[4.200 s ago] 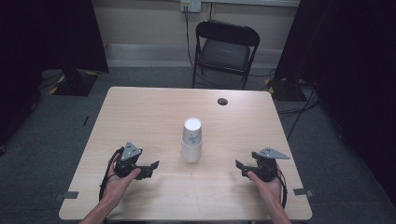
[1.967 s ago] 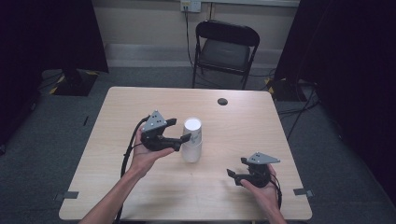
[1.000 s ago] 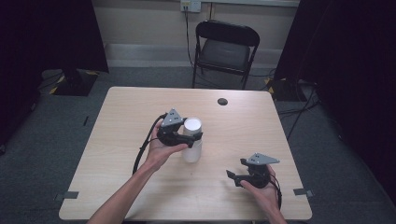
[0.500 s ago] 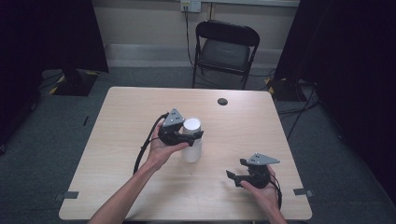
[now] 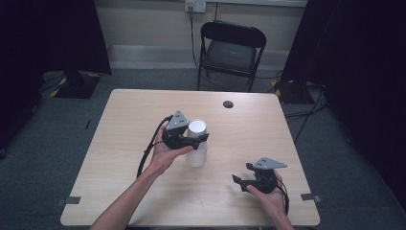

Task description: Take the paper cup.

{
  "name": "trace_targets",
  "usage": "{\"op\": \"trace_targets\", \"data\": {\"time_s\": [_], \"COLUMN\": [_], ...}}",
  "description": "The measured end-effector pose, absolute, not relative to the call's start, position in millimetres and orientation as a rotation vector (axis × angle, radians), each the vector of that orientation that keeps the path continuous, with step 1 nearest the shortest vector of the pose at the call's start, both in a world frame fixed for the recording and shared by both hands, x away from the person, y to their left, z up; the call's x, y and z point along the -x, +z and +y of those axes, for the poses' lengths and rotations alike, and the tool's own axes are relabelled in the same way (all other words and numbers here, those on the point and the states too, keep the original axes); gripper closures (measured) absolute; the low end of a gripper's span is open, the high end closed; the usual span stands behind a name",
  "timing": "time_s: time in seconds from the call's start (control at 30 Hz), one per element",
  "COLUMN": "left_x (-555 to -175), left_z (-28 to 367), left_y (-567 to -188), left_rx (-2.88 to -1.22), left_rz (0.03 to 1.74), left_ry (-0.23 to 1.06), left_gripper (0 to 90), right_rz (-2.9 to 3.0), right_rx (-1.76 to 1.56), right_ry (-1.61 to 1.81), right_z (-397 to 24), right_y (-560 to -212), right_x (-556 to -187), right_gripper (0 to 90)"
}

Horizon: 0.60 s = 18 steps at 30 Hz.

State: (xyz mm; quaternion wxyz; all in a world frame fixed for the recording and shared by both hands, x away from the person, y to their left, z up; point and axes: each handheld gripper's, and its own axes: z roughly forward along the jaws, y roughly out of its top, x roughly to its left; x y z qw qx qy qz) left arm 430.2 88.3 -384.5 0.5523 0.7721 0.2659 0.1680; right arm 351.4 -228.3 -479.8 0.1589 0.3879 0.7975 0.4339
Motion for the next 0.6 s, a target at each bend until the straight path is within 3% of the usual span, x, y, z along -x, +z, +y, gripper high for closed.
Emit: {"op": "trace_targets", "data": {"time_s": [0.6], "left_x": [-419.7], "left_z": [95.5], "left_y": [-362.5], "left_rx": [-1.738], "left_rz": [0.600], "left_ry": [0.427], "left_gripper": [33.8], "right_rz": [2.270], "right_rx": [-1.126], "right_ry": [1.238], "right_z": [-229.6], "right_y": [-479.4], "right_x": [-351.6], "right_gripper": [21.2]}}
